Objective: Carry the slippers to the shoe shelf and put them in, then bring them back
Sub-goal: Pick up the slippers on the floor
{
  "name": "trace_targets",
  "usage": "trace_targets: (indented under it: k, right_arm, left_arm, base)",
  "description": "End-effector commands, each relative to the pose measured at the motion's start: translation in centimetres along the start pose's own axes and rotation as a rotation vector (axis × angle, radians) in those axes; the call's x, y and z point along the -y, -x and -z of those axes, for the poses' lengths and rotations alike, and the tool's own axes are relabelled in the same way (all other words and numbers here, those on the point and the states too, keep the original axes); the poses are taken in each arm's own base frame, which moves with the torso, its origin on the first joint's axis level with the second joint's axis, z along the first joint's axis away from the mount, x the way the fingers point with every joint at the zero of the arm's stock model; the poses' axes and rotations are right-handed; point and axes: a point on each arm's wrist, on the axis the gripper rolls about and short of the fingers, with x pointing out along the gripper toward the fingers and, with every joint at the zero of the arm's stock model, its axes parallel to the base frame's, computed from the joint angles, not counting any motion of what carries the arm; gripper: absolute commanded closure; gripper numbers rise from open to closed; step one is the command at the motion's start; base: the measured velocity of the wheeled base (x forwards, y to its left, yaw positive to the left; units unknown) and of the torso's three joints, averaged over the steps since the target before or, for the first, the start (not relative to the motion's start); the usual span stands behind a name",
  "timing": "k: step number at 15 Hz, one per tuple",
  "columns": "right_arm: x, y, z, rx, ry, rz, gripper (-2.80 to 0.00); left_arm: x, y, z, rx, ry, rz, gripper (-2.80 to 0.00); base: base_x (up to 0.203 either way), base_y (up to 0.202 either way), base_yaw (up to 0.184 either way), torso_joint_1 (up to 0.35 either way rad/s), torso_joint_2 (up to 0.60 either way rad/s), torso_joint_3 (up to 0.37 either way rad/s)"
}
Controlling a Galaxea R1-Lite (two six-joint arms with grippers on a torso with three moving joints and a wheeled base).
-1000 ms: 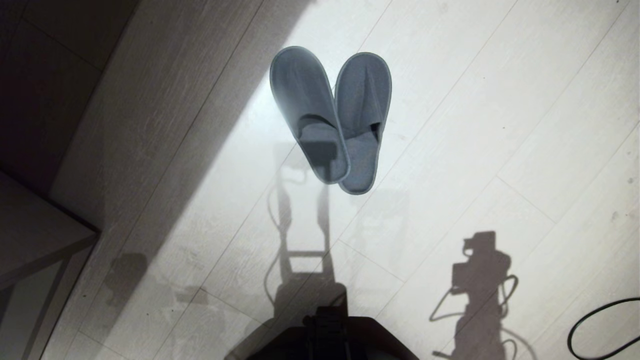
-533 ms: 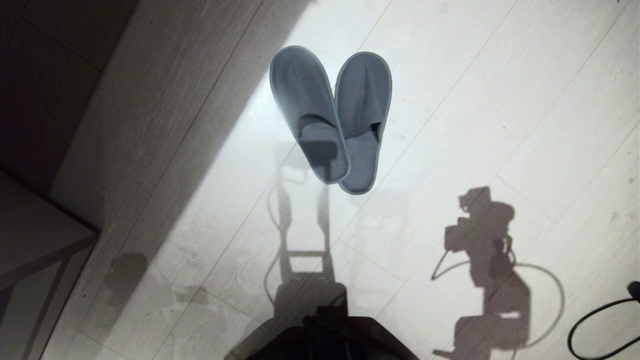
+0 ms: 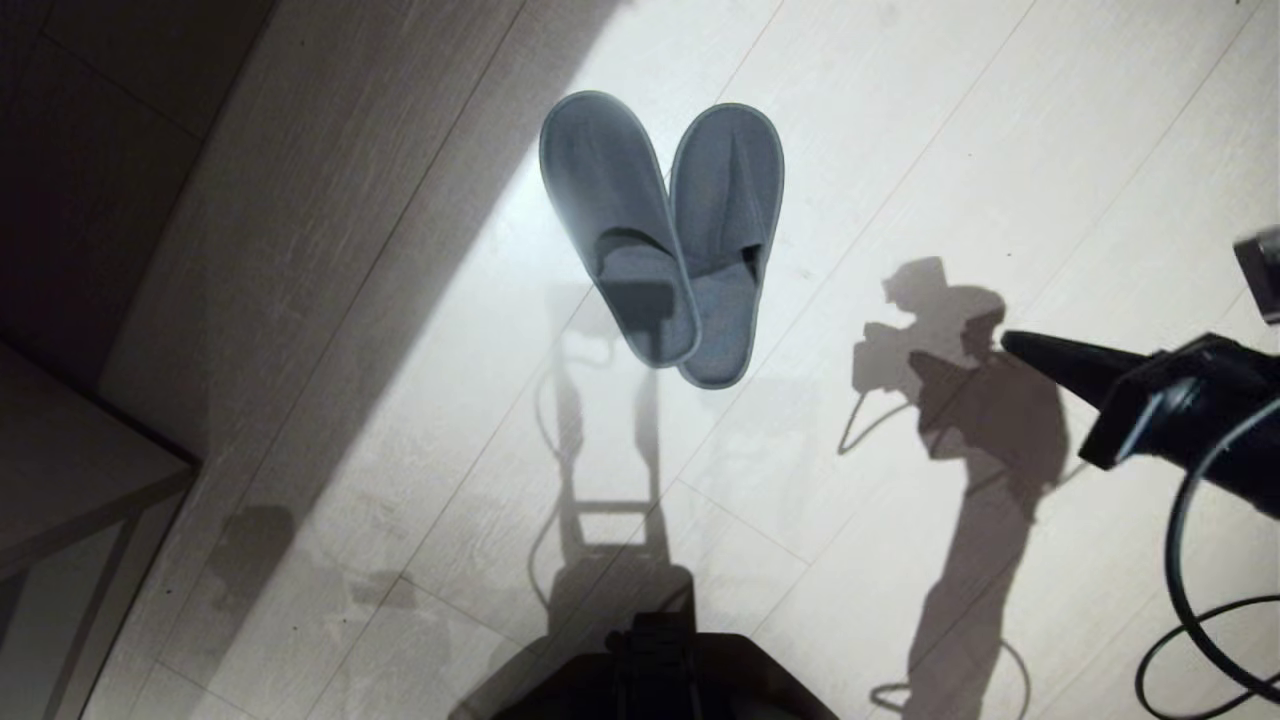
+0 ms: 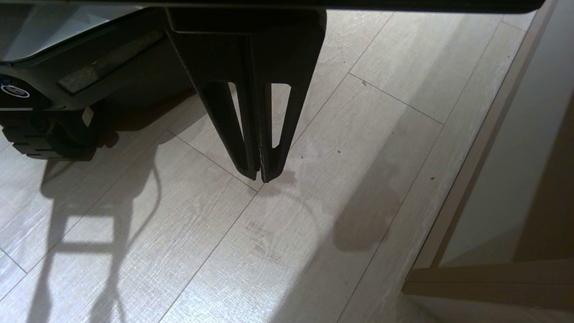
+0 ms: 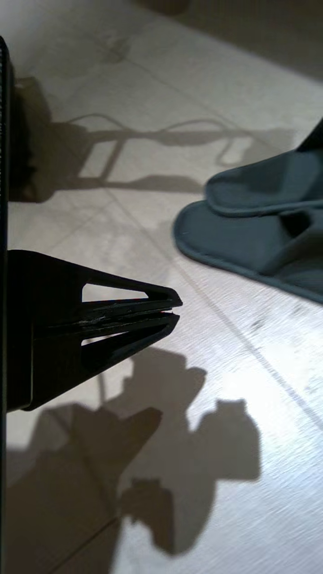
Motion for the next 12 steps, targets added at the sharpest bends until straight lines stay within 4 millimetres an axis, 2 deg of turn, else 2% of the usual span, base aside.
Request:
trace_targets:
  k: [1,4,6,12]
  right_arm:
    - [-0.1,-4.4,0.5,-0.010,-0.011,-0.057,0.00]
    - [-2.2,-6.9,-1.3,0.053,-0.069,-0.166,0.00]
    - [-3.1,-7.9,-1.5,0.057,-0.112,-0.229,0.00]
    - [-4.6,-12.1,0.6,0.000,-0.128,-0.296,0.00]
  left_arm:
    - [0.0,0.0,0.0,0.000,0.000,-0.001,0.00]
    - [0.0,0.0,0.0,0.000,0.000,-0.001,0.00]
    - [0.0,0.0,0.0,0.000,0.000,-0.001,0.00]
    - [0.0,0.0,0.0,0.000,0.000,-0.001,0.00]
  base:
    - [0.000,0.000,0.000,0.000,0.00,0.000]
    - [0.000,0.000,0.000,0.000,0.00,0.000]
    - [0.000,0.000,0.000,0.000,0.00,0.000]
    - [0.000,0.000,0.000,0.000,0.00,0.000]
